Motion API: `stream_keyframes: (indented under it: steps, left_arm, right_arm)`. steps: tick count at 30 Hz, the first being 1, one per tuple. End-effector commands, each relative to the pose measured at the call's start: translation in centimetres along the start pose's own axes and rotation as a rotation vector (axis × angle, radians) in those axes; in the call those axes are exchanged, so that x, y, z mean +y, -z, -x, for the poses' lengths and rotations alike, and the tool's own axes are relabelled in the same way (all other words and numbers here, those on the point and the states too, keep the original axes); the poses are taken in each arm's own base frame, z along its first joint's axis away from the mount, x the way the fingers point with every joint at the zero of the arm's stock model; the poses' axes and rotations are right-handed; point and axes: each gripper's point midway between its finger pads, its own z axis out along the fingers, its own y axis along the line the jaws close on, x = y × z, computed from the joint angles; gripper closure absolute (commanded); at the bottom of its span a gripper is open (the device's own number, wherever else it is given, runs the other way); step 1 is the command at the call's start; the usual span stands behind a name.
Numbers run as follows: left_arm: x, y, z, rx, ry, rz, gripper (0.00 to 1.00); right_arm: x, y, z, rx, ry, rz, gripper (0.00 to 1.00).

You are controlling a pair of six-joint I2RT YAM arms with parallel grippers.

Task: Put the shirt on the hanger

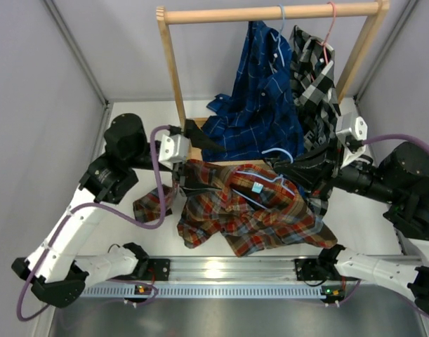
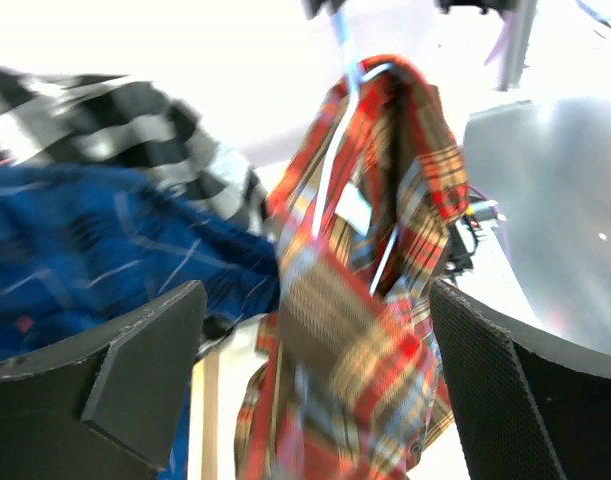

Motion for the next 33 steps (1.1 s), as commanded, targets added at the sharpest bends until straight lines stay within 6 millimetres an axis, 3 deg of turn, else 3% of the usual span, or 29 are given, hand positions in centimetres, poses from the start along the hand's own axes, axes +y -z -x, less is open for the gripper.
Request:
stream_keyframes:
  steps: [1, 4, 5, 6, 12, 15, 20, 22, 23, 25, 27, 33]
  left_arm:
    - [0.6, -1.9, 0.1, -0.001, -0.098, -0.01, 0.05]
    - [0.5, -2.7, -1.0, 0.009, -0.067, -0.046, 0.2]
    - [0.5, -2.8, -1.3, 0.011, -0.062, -0.052, 0.38]
    - [0.4, -2.9, -1.6, 0.013, -0.057, -0.062, 0.45]
    - [-0.9, -3.3, -1.5, -0.012, -0.021, -0.157, 0.57]
    - [-1.1, -3.6, -1.4, -0.019, 0.013, -0.193, 0.45]
    - [-1.4, -3.8, -2.0, -0.017, 0.048, -0.22, 0.46]
    - [-1.7, -3.9, -2.2, -0.02, 0.067, -0.248, 0.59]
    - [-1.8, -3.9, -2.3, -0.02, 0.077, -0.256, 0.78]
    - [-1.7, -4.1, -2.6, -0.017, 0.093, -0.261, 0.82]
    - [-1.8, -4.2, -2.6, -0.016, 0.116, -0.272, 1.0]
    - [-2.6, -4.2, -2.1, -0.04, 0.132, -0.353, 1.0]
  right_arm:
    - [1.6, 0.1, 1.2, -0.017, 0.027, 0.089, 1.0]
    - [2.1, 0.4, 1.4, -0.018, 0.033, 0.112, 1.0]
    - [2.1, 0.4, 1.4, -0.018, 0.036, 0.111, 1.0]
    - [2.1, 0.6, 1.5, -0.02, 0.038, 0.109, 1.0]
    - [2.2, 0.2, 1.1, -0.006, 0.035, 0.127, 1.0]
    - [2.3, 0.0, 1.0, -0.004, 0.036, 0.136, 1.0]
    - [2.4, -0.1, 1.2, -0.005, 0.041, 0.142, 1.0]
    - [2.5, -0.1, 1.3, -0.009, 0.043, 0.148, 1.0]
    - [2.4, -0.2, 1.3, -0.009, 0.043, 0.147, 1.0]
    - [2.2, -0.2, 1.4, -0.011, 0.051, 0.136, 1.0]
    - [2.2, -0.2, 1.4, -0.011, 0.057, 0.135, 1.0]
    - [1.5, -0.7, 0.3, 0.007, 0.055, 0.109, 0.99]
